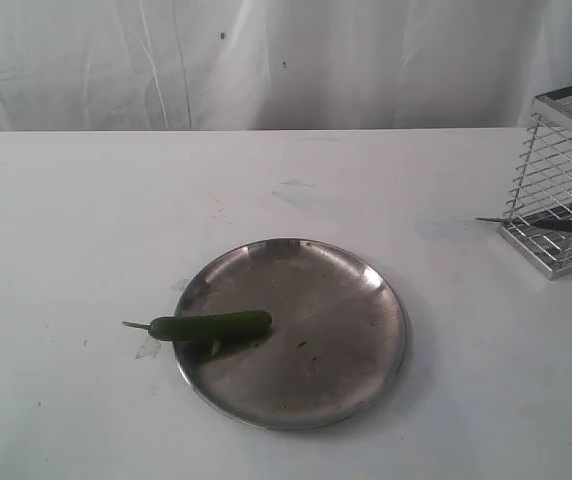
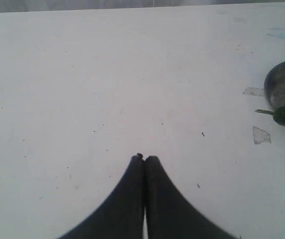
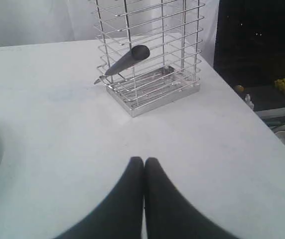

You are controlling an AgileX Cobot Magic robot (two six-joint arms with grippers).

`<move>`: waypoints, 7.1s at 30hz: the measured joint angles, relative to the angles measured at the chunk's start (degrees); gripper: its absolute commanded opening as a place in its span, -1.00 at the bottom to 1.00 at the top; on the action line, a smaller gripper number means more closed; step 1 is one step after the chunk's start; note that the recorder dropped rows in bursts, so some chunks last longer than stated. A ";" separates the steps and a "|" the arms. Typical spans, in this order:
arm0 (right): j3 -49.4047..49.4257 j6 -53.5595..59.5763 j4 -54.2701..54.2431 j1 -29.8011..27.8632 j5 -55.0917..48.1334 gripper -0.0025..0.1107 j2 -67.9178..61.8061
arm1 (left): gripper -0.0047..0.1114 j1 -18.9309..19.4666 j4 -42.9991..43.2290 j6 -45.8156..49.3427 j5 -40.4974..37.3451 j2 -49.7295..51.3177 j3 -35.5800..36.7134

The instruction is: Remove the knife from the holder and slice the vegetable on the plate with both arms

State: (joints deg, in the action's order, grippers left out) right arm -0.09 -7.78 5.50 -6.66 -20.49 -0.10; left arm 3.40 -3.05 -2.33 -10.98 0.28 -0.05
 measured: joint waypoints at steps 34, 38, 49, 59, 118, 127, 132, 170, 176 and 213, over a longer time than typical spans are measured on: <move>-25.32 0.97 -3.49 0.00 54.86 -0.96 -11.65 | -0.92 -1.41 0.00 -10.47 0.00 0.00 0.00; -29.90 18.15 -2.68 0.00 30.54 -0.96 -34.52 | -0.92 -1.41 0.00 -10.47 0.00 0.00 0.00; -46.01 12.11 -15.95 0.00 -16.95 -0.94 -64.21 | -0.92 -1.41 0.00 -10.47 0.00 0.00 0.00; -57.65 16.21 -33.90 -9.51 -35.80 -0.83 -72.62 | -0.92 -1.41 0.00 -10.55 0.00 0.00 0.00; -55.27 28.86 -63.04 -22.34 -24.89 -0.19 -97.06 | -0.92 -1.41 0.00 -10.55 0.00 0.00 0.00; -55.27 28.98 -67.53 -22.34 -26.59 -0.75 -98.04 | -0.92 -1.41 0.00 -10.55 0.00 0.00 0.00; -55.27 30.43 -68.38 -22.34 -27.56 -0.86 -98.04 | -0.92 -1.41 0.00 -10.55 0.00 0.00 0.00; -55.86 33.03 -50.03 -18.34 -19.90 -0.86 -88.07 | -0.92 -1.41 0.00 -10.55 0.00 0.00 0.00; -55.86 30.67 -49.41 -17.97 -18.88 -0.72 -88.27 | -0.92 -1.41 0.00 -10.55 0.00 0.00 0.00; -56.92 47.30 -65.38 -31.07 -23.73 -0.96 -91.56 | -0.92 -1.41 0.00 -10.55 0.00 0.00 0.00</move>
State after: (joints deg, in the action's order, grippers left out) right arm -57.01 39.52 -59.88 -37.74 -44.22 -91.66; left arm 1.99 -3.05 -12.88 -10.98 0.28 -0.05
